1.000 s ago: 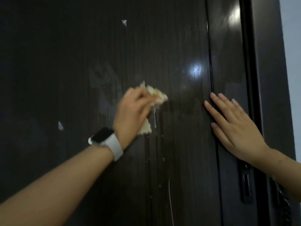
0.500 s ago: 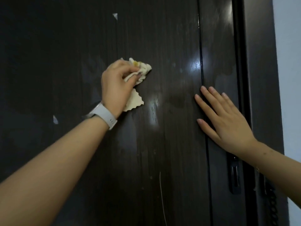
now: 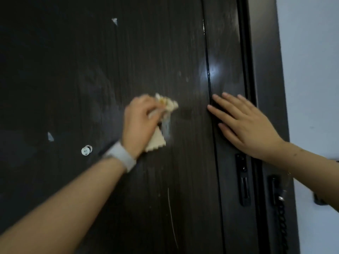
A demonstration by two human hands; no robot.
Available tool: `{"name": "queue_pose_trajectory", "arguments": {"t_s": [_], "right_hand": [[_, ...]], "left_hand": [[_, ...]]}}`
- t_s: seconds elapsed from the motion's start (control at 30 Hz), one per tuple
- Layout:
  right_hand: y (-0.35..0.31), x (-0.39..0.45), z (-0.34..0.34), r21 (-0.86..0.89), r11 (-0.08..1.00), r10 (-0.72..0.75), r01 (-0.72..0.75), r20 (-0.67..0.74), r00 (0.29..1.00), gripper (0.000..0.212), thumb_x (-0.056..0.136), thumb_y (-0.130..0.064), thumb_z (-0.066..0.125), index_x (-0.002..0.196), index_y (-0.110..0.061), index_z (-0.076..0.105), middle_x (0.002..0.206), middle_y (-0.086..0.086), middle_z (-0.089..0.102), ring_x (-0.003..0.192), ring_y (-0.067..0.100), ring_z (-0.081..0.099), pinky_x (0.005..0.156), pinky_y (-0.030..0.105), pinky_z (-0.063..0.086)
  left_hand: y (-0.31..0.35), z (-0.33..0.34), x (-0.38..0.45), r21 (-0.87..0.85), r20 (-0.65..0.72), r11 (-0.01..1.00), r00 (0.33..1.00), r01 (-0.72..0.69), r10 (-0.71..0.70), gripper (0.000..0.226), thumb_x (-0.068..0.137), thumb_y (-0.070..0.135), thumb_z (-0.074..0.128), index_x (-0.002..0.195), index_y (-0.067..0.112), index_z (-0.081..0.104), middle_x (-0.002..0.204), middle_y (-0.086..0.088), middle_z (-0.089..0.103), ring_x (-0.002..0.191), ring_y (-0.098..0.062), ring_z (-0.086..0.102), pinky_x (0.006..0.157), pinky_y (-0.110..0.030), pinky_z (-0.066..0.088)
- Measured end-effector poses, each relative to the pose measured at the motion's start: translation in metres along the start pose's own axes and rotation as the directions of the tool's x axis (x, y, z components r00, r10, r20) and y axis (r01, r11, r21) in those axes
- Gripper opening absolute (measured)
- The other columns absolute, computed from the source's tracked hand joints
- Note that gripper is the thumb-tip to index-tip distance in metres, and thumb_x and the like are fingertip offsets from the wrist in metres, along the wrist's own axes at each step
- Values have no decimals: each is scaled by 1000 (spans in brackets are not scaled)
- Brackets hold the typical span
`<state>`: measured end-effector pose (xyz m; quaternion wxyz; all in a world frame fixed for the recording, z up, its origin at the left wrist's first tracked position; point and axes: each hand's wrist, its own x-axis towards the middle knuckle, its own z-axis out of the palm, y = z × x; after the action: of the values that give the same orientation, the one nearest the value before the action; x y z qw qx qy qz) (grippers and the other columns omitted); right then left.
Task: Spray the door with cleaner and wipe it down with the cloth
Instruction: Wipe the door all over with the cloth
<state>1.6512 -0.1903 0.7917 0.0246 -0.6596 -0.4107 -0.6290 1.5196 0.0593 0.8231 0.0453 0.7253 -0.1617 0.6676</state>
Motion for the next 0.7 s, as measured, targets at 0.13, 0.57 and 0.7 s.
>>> {"name": "queue_pose_trajectory", "arguments": {"t_s": [0.13,0.57,0.7], "right_hand": [[27,-21,-15,69,971,236,-229,-126,964,51,99,-28,35,147,-11,39,157,12,26,146,29,20,120,44,15],[10,-63,12,129,899,429,-419,-73,900,55,101,-24,28,153,-7,19,161,6,13,150,17,7,122,39,11],[12,-62,13,132,904,420,-407,-102,902,53,101,-24,30,152,-10,23,161,4,17,149,17,11,122,38,13]], "left_hand": [[7,18,65,20,-69,1000,998,-12,13,9,81,17,71,87,12,77,88,0,68,88,-20,63,82,-44,50],[45,63,-51,-89,213,918,893,-387,397,9,91,9,61,95,8,69,92,-9,62,83,-22,52,75,-35,45],[35,62,82,80,8,974,978,-210,210,10,86,14,66,88,7,73,88,-13,65,85,-32,58,75,-40,42]]}}
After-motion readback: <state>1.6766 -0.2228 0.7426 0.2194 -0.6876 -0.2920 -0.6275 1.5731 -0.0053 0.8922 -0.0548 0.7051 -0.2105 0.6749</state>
